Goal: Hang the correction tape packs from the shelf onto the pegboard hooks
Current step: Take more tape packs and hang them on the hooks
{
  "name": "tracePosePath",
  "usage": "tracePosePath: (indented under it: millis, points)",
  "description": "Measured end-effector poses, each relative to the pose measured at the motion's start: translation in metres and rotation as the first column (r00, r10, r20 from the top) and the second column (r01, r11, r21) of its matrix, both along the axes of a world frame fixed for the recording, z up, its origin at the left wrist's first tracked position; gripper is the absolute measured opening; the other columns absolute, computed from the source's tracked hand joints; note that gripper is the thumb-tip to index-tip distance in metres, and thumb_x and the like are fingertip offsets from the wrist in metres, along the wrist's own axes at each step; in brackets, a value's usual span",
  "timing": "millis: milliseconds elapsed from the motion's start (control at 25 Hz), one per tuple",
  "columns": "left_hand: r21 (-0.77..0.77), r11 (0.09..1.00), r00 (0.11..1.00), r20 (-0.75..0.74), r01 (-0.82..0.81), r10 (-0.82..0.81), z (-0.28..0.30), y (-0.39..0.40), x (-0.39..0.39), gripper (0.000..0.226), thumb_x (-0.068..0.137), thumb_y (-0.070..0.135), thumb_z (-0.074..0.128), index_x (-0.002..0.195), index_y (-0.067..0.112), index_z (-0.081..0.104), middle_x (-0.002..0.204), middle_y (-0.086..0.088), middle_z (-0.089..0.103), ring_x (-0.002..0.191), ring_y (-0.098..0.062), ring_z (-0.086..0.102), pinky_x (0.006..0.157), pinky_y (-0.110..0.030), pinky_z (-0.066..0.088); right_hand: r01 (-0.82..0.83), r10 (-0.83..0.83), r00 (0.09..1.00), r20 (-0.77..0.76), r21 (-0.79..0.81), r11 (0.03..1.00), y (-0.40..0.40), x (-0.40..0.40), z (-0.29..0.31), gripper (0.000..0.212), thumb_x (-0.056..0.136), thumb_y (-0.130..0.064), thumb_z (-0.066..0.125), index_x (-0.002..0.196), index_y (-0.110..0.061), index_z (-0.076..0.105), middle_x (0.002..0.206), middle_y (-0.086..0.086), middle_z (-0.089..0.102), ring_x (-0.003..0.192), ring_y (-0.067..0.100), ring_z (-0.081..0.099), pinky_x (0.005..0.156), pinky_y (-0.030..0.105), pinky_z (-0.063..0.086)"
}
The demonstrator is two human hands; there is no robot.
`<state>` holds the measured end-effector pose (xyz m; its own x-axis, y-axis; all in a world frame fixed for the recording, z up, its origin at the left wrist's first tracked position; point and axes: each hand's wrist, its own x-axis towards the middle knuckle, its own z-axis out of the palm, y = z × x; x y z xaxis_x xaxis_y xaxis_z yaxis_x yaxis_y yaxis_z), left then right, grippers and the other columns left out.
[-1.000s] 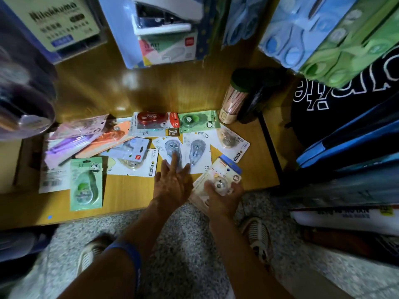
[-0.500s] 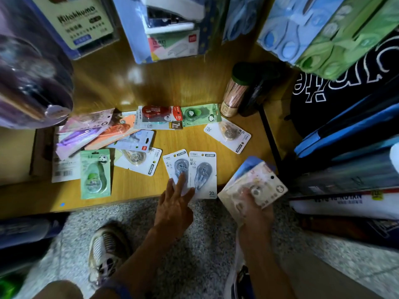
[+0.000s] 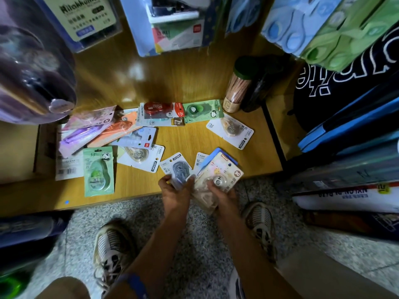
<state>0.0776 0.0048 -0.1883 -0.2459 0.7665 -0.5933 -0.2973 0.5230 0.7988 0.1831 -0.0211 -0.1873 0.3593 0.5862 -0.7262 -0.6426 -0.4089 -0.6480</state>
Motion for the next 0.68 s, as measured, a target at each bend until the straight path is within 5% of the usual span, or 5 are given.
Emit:
tracePosePath:
  millis: [200, 480, 680]
  points:
    - [-0.127, 0.991, 0.992, 0.124, 0.041, -0.025, 0.018, -0.004, -0.002, 0.057, 0.083, -0.010, 0.067, 0.131, 0.012, 0.046, 0.119, -0.023, 0.062, 0.093, -0.030, 0.061, 0.047, -0.022, 0.055, -0.048, 0.046, 0.999, -0.025, -0.080, 0.996, -0.007, 0.008, 0.018, 0.034, 0.081, -0.002, 0.073, 0.114, -0.005, 0.067, 0.104, 0.020, 0.073, 0.094, 0.037, 0.071, 0.084, 0.051, 0.058]
    - [0.059, 0.956, 0.936, 0.195, 0.286, -0.292, 0.092, -0.032, -0.033, 0.061, 0.078, -0.007, 0.074, 0.127, 0.021, 0.051, 0.112, -0.027, 0.069, 0.087, -0.036, 0.069, 0.066, -0.041, 0.059, -0.191, 0.207, 0.974, -0.093, 0.151, 0.970, -0.043, 0.021, 0.086, 0.042, 0.083, -0.007, 0.067, 0.125, -0.007, 0.061, 0.116, 0.019, 0.070, 0.105, 0.041, 0.067, 0.092, 0.057, 0.052]
    - [0.173, 0.941, 0.949, 0.078, 0.290, -0.306, 0.187, -0.062, -0.050, 0.055, 0.073, 0.006, 0.082, 0.122, 0.016, 0.057, 0.108, -0.017, 0.073, 0.091, -0.024, 0.072, 0.073, -0.035, 0.059, -0.281, 0.319, 0.943, -0.092, 0.292, 0.914, -0.065, 0.009, 0.178, 0.058, 0.074, -0.011, 0.074, 0.129, -0.006, 0.058, 0.120, 0.020, 0.069, 0.108, 0.040, 0.066, 0.093, 0.052, 0.051]
